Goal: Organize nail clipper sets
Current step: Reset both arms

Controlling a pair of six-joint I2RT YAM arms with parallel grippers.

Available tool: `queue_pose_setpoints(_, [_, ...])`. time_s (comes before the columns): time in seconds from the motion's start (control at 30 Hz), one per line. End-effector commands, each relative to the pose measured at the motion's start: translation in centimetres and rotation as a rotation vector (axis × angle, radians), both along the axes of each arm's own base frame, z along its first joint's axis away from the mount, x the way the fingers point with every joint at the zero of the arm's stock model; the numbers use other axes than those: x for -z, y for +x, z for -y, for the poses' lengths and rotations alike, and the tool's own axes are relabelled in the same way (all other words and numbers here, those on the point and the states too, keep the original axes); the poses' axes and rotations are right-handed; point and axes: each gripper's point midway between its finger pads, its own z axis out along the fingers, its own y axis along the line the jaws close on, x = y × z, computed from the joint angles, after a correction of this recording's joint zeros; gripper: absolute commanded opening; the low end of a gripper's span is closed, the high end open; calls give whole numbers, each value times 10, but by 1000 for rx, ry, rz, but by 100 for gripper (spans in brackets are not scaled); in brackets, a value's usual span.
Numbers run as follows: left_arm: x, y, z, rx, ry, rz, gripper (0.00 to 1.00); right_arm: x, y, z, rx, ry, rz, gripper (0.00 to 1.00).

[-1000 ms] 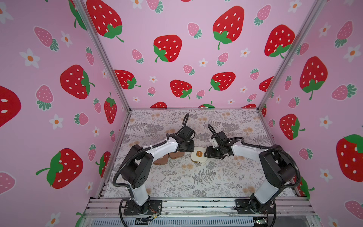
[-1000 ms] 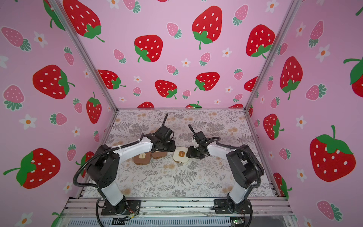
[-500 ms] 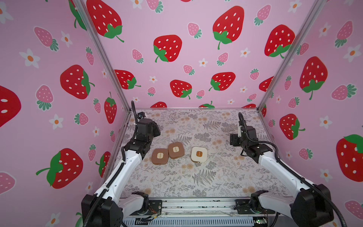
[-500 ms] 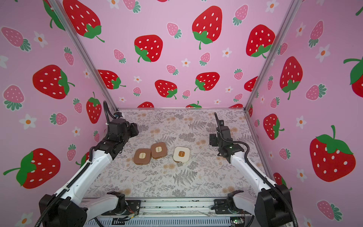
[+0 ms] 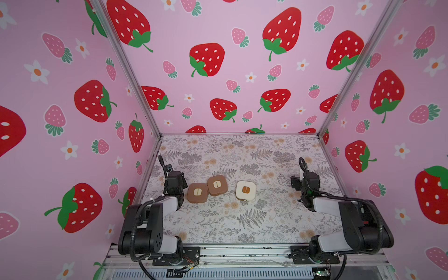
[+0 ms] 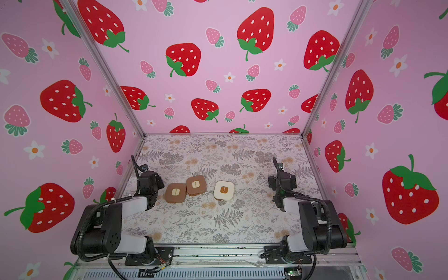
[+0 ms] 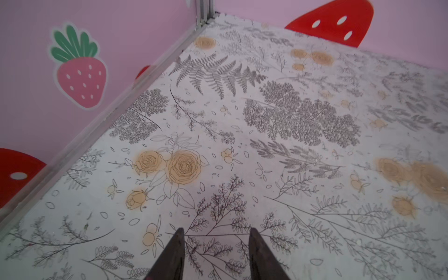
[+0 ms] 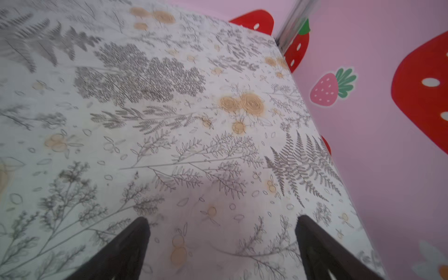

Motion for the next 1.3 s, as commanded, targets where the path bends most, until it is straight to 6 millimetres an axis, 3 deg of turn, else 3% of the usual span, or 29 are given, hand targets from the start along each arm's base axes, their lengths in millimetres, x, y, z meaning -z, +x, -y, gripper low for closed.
queue_pose_setpoints(0.0, [-34,32,23,176,-10,149,43,-19,20,-5,-106,73,165,98])
queue_pose_setpoints(0.1, [-26,45,56,367,-15,119,40,-10,33,0,-128,167,45,99])
queue_pose_setpoints(0.27, [-22,40,59,375,14,136,47,-11,31,6,-113,179,45,99])
queue_pose_setpoints(0.3, [-22,41,59,369,15,153,94,-11,31,6,-110,174,45,99])
queue_pose_setpoints(0.33, [-21,39,60,373,17,134,99,-11,31,5,-112,174,46,99])
queue_pose_setpoints(1.27, [-21,40,60,372,18,138,99,-11,32,6,-103,161,42,99])
